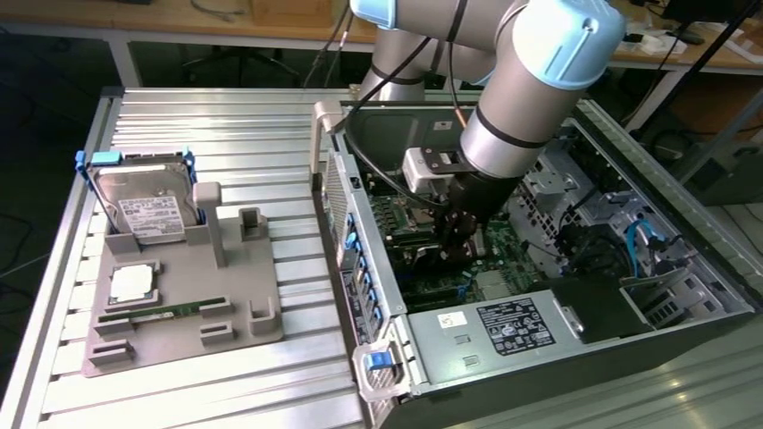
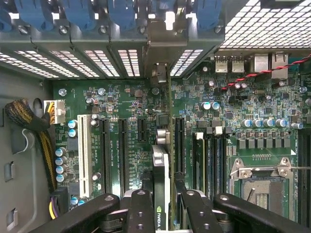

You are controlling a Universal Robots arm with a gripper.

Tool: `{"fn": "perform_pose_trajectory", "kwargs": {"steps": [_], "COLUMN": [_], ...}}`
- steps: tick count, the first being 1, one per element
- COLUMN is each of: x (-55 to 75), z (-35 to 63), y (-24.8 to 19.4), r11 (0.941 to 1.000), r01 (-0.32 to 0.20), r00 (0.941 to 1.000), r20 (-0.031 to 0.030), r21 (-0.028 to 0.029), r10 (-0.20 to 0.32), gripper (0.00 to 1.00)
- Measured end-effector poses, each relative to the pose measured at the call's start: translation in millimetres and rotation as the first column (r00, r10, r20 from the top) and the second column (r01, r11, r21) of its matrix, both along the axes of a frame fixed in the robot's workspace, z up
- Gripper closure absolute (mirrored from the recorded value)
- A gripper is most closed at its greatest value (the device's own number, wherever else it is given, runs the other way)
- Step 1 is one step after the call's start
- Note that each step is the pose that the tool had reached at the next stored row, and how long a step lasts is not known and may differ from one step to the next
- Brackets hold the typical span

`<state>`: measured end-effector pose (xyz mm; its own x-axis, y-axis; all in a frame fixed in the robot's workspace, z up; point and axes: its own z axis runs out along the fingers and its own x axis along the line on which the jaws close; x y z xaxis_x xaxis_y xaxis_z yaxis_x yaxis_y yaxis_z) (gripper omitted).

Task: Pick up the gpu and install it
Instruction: 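Insert the gpu into the slot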

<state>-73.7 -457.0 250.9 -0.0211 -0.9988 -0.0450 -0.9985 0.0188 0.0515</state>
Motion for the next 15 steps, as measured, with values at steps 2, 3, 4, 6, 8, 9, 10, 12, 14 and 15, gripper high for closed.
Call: {"fn": "perform_pose_trajectory", "kwargs": {"steps": [2,3,4,6,8,9,10,12,14,15], "x": [0.0,-0.2,-0.2,-0.1,0.0,0.0,0.0,-0.1,0.0,0.0], "z": [0.0,-1.1,-1.4,0.0,0.0,-0.1,-0.1,0.2,3.3,7.4], "y": [0.0,0.5,0.5,0.0,0.0,0.0,0.0,0.0,0.0,0.0], "r11": [1.0000,1.0000,1.0000,1.0000,1.0000,1.0000,1.0000,1.0000,1.0000,1.0000], "r01": [0.000,0.001,0.001,0.000,0.000,0.000,0.000,0.000,0.000,0.000], "r00": [1.0000,1.0000,1.0000,1.0000,1.0000,1.0000,1.0000,1.0000,1.0000,1.0000], "r20": [-0.0002,0.0004,0.0012,-0.0001,0.0000,0.0001,0.0000,0.0001,0.0001,-0.0001], "r21": [0.0004,0.0037,0.0036,-0.0002,0.0000,0.0002,0.0001,0.0013,0.0031,0.0027], "r10": [0.000,-0.001,-0.001,0.000,0.000,0.000,0.000,0.000,0.000,0.000], "gripper": [0.73,0.73,0.73,0.61,0.54,0.54,0.48,0.48,0.48,0.48]}}
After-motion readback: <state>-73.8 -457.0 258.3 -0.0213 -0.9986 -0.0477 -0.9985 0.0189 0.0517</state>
